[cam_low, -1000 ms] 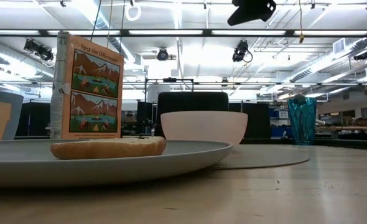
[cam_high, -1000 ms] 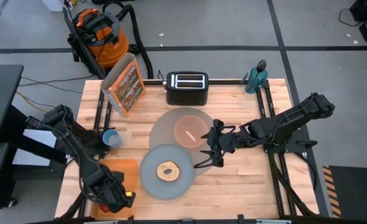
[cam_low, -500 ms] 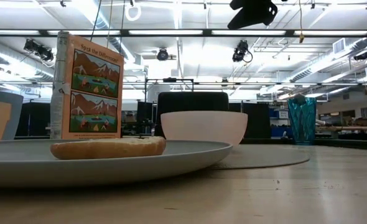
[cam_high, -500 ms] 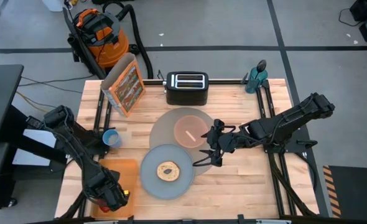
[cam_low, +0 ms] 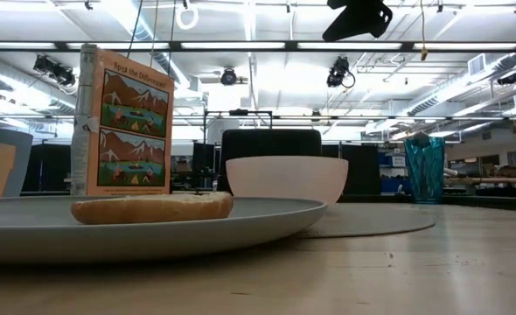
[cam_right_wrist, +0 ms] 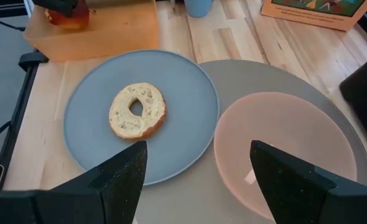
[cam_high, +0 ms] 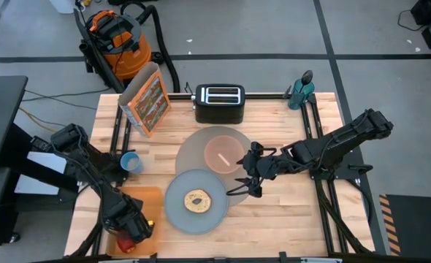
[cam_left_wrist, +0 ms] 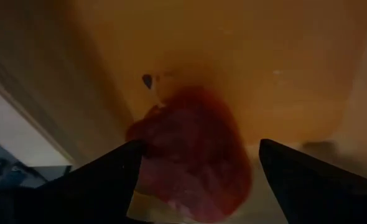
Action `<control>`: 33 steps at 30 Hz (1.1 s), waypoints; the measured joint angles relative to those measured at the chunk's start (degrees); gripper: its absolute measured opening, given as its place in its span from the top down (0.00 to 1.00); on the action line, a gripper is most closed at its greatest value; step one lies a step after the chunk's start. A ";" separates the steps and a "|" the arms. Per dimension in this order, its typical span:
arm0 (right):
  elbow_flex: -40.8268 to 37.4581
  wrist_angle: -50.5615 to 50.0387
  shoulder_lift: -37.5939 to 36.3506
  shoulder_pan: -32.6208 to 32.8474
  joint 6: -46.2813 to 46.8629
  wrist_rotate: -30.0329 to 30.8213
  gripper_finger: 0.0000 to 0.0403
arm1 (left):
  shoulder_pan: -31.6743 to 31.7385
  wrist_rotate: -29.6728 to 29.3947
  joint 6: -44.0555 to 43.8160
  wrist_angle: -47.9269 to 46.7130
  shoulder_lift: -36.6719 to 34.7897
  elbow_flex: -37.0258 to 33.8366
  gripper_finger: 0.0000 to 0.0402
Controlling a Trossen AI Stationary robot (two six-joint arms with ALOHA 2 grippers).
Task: Arrange a breakfast setting
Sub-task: Put the red apple on the gray tablemat
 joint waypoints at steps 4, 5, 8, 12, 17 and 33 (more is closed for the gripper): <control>0.00 0.15 0.00 -0.48 -0.44 0.00 0.27 | 2.19 -4.50 1.29 0.20 -0.02 2.57 0.17; 0.02 0.27 0.00 -0.76 -0.55 0.00 0.27 | 2.63 -6.38 1.62 0.24 -0.02 3.32 0.17; 0.02 0.55 0.00 -1.62 -0.59 0.01 0.27 | 3.27 -8.48 2.32 0.24 -0.02 5.24 0.17; 0.02 0.54 0.00 -2.36 -1.85 0.02 0.27 | 1.66 -7.29 1.60 -0.44 -0.04 6.53 0.17; 0.04 0.52 0.00 -2.73 -2.05 0.02 0.27 | -1.84 -5.55 0.07 -0.90 -0.07 6.64 0.17; 0.09 0.05 1.31 -2.93 -0.09 0.00 0.27 | -5.45 -5.41 -4.88 -6.33 -1.53 6.51 0.14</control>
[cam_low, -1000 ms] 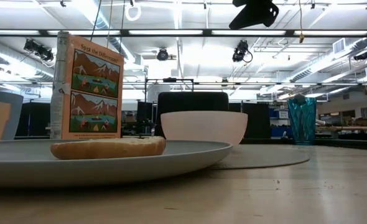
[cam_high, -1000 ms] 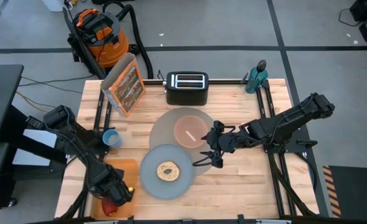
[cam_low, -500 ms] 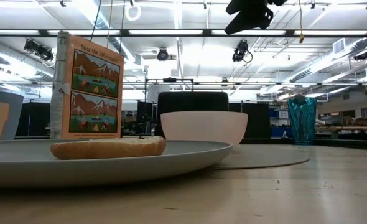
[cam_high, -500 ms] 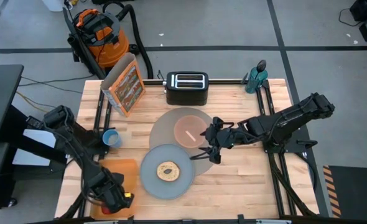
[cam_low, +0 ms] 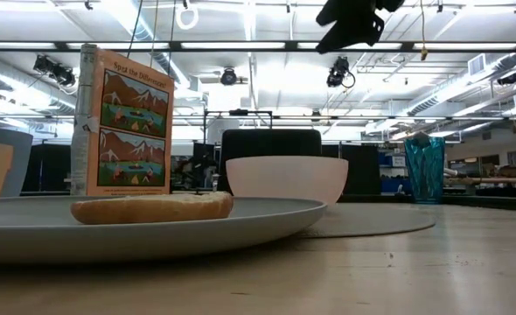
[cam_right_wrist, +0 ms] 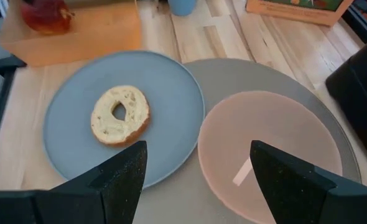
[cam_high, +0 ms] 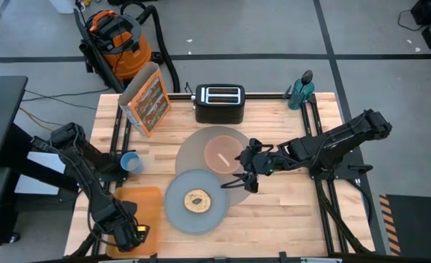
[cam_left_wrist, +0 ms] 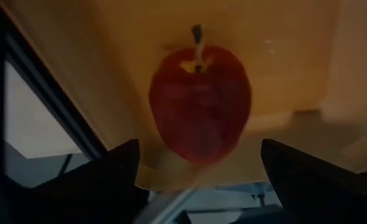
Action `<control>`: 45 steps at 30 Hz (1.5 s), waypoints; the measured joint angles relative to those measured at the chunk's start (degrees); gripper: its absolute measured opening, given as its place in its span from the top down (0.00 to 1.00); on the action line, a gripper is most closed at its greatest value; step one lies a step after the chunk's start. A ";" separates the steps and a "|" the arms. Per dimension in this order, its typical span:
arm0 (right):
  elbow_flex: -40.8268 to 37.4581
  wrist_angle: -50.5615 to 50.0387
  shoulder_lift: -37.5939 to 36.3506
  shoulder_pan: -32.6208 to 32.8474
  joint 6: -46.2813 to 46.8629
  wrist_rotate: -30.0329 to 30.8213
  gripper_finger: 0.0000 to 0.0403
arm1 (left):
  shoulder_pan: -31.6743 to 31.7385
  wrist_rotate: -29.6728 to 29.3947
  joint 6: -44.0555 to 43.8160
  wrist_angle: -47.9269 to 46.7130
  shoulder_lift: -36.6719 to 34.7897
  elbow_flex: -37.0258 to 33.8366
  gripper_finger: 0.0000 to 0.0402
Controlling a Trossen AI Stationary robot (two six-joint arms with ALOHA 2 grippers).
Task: Arrange a breakfast setting
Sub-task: Put the red apple on the gray tablemat
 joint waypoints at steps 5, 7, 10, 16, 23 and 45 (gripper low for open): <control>0.00 -0.87 0.22 -0.65 -0.04 -0.02 0.27 | 0.10 -0.03 -0.24 -0.51 0.02 -0.02 0.13; 0.00 -0.88 0.22 -0.97 0.06 -0.02 0.27 | 0.07 0.03 0.02 -0.30 0.02 -0.02 0.13; 0.00 -0.86 0.22 -1.04 -0.39 0.01 0.27 | 0.29 0.12 0.22 0.21 0.02 -0.04 0.16; 0.00 -0.88 0.22 -0.98 -1.90 0.00 0.27 | 0.25 0.29 0.65 -1.03 0.02 -0.07 0.32; 0.00 -0.88 0.20 -0.98 -0.74 -0.01 0.27 | 0.29 0.27 0.61 -1.32 0.02 -0.07 0.24; 0.00 -2.95 0.17 -1.00 0.16 -1.70 0.27 | -0.62 2.44 1.50 2.44 7.11 -0.07 0.20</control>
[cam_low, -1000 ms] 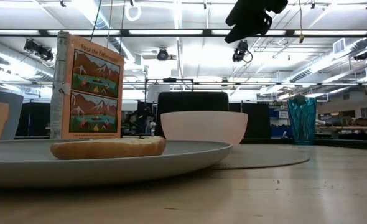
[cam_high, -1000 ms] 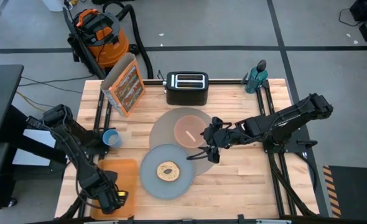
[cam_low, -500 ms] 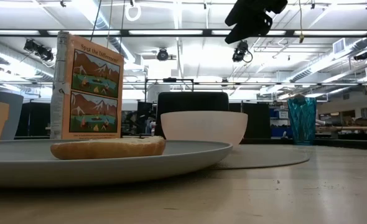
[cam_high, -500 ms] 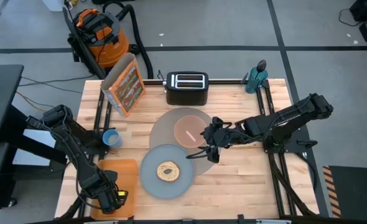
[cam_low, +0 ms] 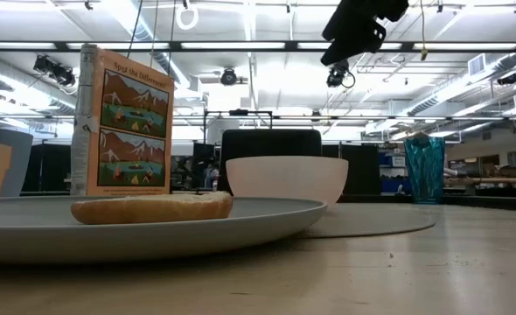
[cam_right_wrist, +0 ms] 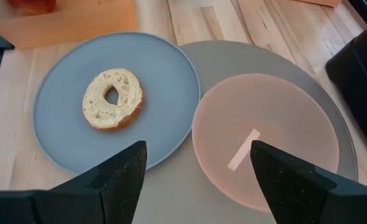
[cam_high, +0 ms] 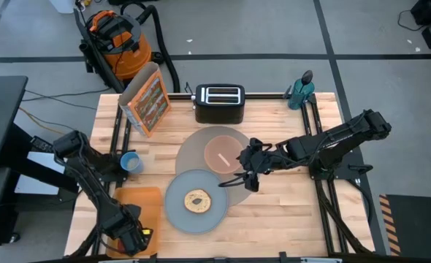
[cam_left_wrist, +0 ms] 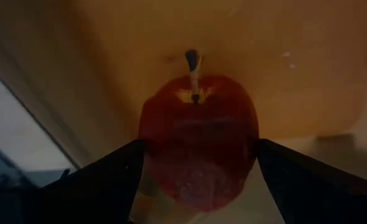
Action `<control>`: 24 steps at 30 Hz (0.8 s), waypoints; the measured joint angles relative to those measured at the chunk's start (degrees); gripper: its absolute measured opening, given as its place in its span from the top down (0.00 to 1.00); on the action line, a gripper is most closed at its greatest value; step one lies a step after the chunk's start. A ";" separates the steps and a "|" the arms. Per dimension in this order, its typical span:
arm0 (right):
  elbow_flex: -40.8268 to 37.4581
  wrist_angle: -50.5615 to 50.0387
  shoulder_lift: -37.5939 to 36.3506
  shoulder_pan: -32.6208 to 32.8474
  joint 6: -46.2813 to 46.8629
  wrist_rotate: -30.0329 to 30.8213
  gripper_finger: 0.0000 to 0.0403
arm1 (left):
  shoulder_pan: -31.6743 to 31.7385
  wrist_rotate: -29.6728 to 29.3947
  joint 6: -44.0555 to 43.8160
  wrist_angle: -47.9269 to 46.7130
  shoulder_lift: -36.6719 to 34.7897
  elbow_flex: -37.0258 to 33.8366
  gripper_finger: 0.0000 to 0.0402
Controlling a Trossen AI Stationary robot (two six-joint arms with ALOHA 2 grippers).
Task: Arrange a breakfast setting
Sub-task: Put the red apple on the gray tablemat
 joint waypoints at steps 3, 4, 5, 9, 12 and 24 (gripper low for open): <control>0.00 -0.67 0.00 0.00 0.00 -0.19 0.27 | 0.06 1.35 0.41 1.39 1.08 0.02 0.20; 0.00 -0.85 0.00 0.00 0.00 -0.20 0.27 | 0.03 1.37 0.43 1.59 1.32 0.02 0.20; 0.00 -0.98 0.00 -0.01 0.00 -0.20 0.27 | 0.03 1.39 0.45 1.60 1.44 0.02 0.20; 0.00 -0.97 0.00 -0.24 -0.01 -0.21 0.27 | 0.03 1.48 0.94 1.30 1.32 0.07 0.20; 0.00 -0.97 0.00 -0.24 -0.28 -0.22 0.27 | 0.06 1.25 1.91 1.07 0.91 0.02 0.20; 0.00 -0.97 -0.02 -0.26 -0.61 -0.24 0.27 | 0.40 0.44 2.37 0.28 0.56 0.10 0.32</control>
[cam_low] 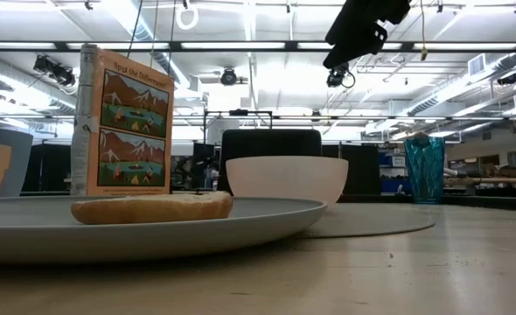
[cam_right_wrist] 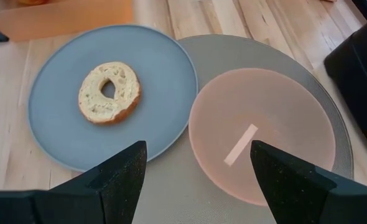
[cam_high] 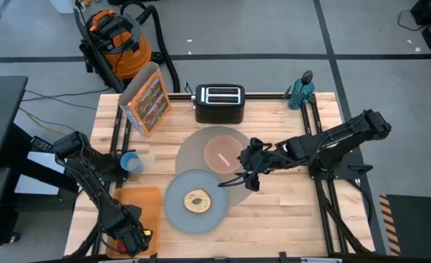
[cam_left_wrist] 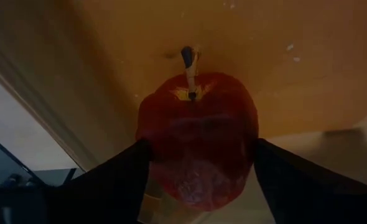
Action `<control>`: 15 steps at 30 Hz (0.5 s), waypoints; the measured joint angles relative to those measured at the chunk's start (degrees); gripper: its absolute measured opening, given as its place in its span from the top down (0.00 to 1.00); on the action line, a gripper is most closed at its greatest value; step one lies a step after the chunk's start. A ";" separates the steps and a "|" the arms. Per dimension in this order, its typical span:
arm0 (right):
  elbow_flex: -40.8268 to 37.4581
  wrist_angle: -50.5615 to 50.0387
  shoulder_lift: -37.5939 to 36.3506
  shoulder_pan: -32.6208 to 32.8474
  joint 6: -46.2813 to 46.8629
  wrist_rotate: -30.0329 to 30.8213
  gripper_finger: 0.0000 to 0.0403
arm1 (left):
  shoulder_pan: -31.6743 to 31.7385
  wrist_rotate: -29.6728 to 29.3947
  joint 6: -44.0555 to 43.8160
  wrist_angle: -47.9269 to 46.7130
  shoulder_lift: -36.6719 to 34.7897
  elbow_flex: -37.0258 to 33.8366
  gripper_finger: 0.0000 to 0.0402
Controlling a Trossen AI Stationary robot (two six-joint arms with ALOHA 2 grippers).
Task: Arrange a breakfast setting
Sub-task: Put the red apple on the gray tablemat
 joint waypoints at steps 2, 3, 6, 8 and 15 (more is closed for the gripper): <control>0.00 -0.03 0.00 0.01 -0.06 -0.01 0.27 | 0.04 -0.36 0.06 -0.09 -0.48 0.00 0.32; 0.00 -0.01 0.00 0.00 -0.21 -0.08 0.27 | 0.28 -0.73 -0.16 -0.16 -0.83 -0.06 0.32; 0.00 -0.03 0.00 0.00 -2.15 -1.85 0.27 | 0.51 -1.28 -1.30 -1.61 -2.38 -0.08 0.28; 0.00 -0.01 0.00 0.02 -2.50 -2.89 0.27 | 0.69 -1.23 -1.42 -1.78 -3.15 -0.08 0.24; 0.00 -0.18 -0.02 0.02 -2.63 -4.32 0.27 | 3.50 -0.74 0.73 -2.01 -4.33 -0.08 0.22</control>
